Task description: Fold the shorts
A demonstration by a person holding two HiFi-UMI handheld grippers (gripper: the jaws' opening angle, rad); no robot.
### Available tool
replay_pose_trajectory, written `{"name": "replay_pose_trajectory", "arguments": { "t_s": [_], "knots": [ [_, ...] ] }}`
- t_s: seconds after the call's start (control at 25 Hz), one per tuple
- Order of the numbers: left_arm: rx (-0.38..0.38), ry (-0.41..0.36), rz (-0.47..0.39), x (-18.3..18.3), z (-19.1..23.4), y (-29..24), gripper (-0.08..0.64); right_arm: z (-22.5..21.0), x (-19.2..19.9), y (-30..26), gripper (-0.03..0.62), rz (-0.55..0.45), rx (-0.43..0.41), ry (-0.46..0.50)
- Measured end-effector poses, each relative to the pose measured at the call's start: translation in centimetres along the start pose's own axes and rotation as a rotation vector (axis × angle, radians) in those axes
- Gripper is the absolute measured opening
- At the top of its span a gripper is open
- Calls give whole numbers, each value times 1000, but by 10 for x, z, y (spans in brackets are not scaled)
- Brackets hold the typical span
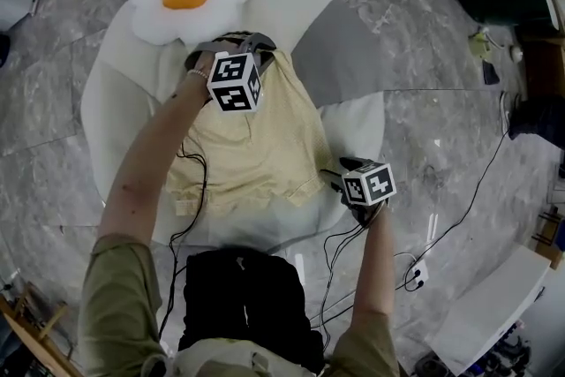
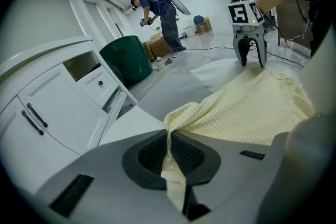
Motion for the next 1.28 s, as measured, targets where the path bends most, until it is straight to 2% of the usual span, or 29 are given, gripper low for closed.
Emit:
{"name": "replay_pose_trajectory", "arguments": {
  "t_s": [0.08,0.16,0.24,0.32,0.44,0.68,0.88,1.16,1.28],
  "knots": [
    [-1,-8,3,-1,0,0,29,-3,1,-7,279,32,36,31],
    [-5,-18,3,-2,1,1,29,-5,0,-6,164,23,63,45],
    [-8,-27,1,-1,2,3,29,-5,2,-3,70,-4,39,19],
    [-11,-38,4,1,2,5,29,1,3,5,32,-50,-43,-29],
    [-15,-41,6,7,5,10,29,21,2,31,29,-148,-157,-79],
    [-20,-70,10,24,6,23,29,75,-4,86,29,-245,-139,36],
    [-40,-87,-2,46,9,39,29,136,-19,98,28,-255,-153,161],
    [-59,-128,-106,73,10,95,29,236,-25,96,29,-203,-421,290],
    [-84,-199,-119,87,4,121,29,267,-25,92,29,-168,-480,329]
  ]
}}
Point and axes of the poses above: the fingertips, and each gripper's own axes: y backward along the fingers, z to its left, x out of its underside, the point moved 2 cm from there along y, backward along the fingers, and after that the axes turned 7 degrees about z, right-handed, at the moved point
